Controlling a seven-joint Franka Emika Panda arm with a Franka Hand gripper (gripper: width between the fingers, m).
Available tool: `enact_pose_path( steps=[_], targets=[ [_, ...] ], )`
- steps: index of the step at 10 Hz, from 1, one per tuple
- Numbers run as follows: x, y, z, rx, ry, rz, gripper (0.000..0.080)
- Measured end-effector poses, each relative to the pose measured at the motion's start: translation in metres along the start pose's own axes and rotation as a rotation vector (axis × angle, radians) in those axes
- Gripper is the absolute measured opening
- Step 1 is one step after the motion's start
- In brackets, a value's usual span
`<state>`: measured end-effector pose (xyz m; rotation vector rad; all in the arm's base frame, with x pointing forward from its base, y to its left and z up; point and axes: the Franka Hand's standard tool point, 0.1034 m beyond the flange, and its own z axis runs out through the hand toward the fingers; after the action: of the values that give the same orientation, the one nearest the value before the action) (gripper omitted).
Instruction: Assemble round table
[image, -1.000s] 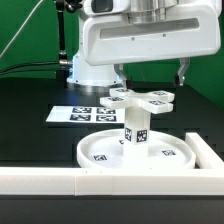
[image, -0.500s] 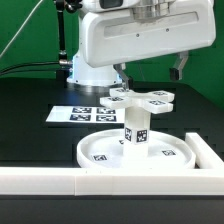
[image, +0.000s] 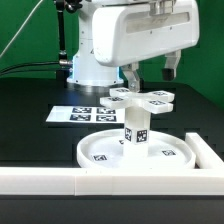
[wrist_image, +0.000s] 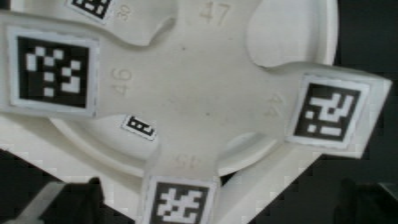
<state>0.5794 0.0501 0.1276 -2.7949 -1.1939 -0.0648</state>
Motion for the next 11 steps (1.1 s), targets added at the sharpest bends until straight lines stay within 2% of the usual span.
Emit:
enact_pose_path(
  steps=[3, 7, 11],
  targets=[
    [-0.003, 0.005, 0.001, -0.014, -0.002, -0.226, 0.0649],
    [-0.008, 0.003, 0.006, -0.027, -0.016, -0.489, 0.0649],
    [-0.017, 0.0, 0.014, -0.011, -0.028, -0.475, 0.0649]
  ],
)
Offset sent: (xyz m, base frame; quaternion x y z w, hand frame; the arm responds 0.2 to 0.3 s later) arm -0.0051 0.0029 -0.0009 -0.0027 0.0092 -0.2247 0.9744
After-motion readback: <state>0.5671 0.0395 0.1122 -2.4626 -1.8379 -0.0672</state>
